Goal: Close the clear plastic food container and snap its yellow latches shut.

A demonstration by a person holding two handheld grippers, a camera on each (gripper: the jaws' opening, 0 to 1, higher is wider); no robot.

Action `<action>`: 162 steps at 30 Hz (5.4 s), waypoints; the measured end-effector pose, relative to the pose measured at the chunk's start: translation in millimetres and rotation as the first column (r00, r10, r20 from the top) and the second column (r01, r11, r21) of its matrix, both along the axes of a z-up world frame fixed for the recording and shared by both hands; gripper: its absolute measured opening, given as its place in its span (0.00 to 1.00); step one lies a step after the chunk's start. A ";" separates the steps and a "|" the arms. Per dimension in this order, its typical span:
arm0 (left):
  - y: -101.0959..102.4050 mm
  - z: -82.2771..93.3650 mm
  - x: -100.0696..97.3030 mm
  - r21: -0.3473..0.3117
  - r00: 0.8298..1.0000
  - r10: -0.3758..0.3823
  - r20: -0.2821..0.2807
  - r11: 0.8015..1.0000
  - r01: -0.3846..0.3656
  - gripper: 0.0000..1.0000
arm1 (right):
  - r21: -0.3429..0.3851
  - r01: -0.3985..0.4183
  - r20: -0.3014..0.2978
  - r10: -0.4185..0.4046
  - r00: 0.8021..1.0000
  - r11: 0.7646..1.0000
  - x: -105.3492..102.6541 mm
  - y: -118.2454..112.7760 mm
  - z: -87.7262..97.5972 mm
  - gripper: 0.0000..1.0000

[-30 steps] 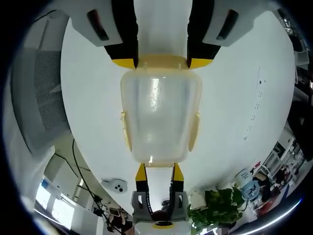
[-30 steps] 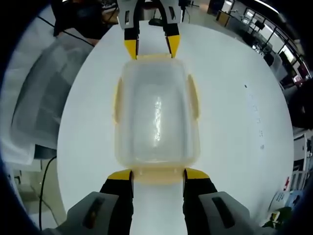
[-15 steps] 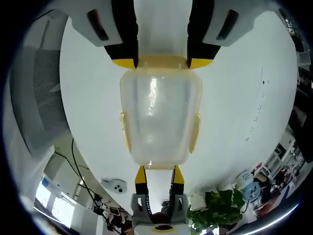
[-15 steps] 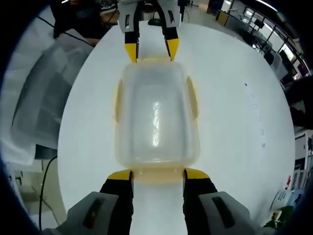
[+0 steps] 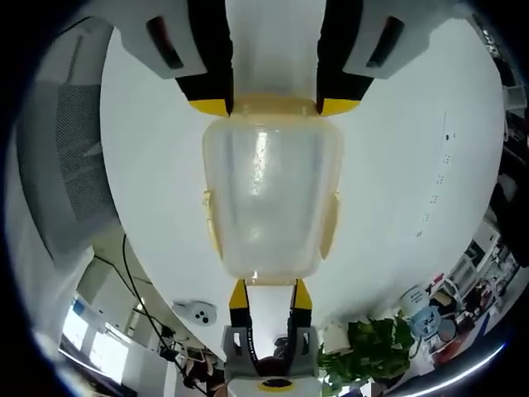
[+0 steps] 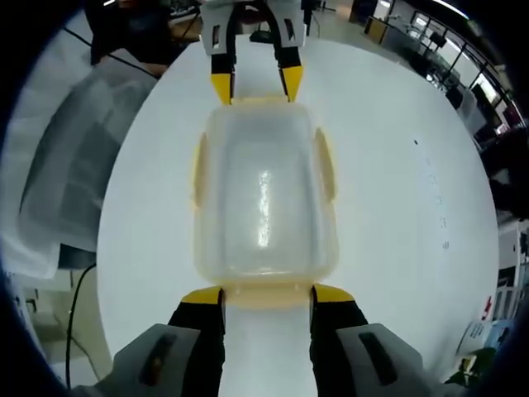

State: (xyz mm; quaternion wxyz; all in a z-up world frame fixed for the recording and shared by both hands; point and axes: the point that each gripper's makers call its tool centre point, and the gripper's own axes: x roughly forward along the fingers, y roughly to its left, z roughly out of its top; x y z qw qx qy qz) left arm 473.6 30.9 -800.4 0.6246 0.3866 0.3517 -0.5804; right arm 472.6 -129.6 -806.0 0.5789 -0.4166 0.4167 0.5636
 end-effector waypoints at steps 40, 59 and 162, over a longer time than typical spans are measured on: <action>12.5 33.6 1.5 -0.085 0.943 0.312 -0.117 0.943 -0.323 0.54 | 0.071 0.338 -0.080 -0.332 0.940 0.939 -3.4 2.6 20.7 0.54; 9.1 39.2 10.3 -0.098 0.799 0.579 -0.162 0.796 -0.597 0.54 | 0.096 0.629 -0.139 -0.615 0.776 0.772 10.4 19.2 26.5 0.52; -18.5 0.2 -4.4 0.043 0.523 0.714 -0.465 0.608 -0.792 0.37 | -0.025 0.882 -0.270 -0.852 0.448 0.471 -12.0 21.8 6.8 0.43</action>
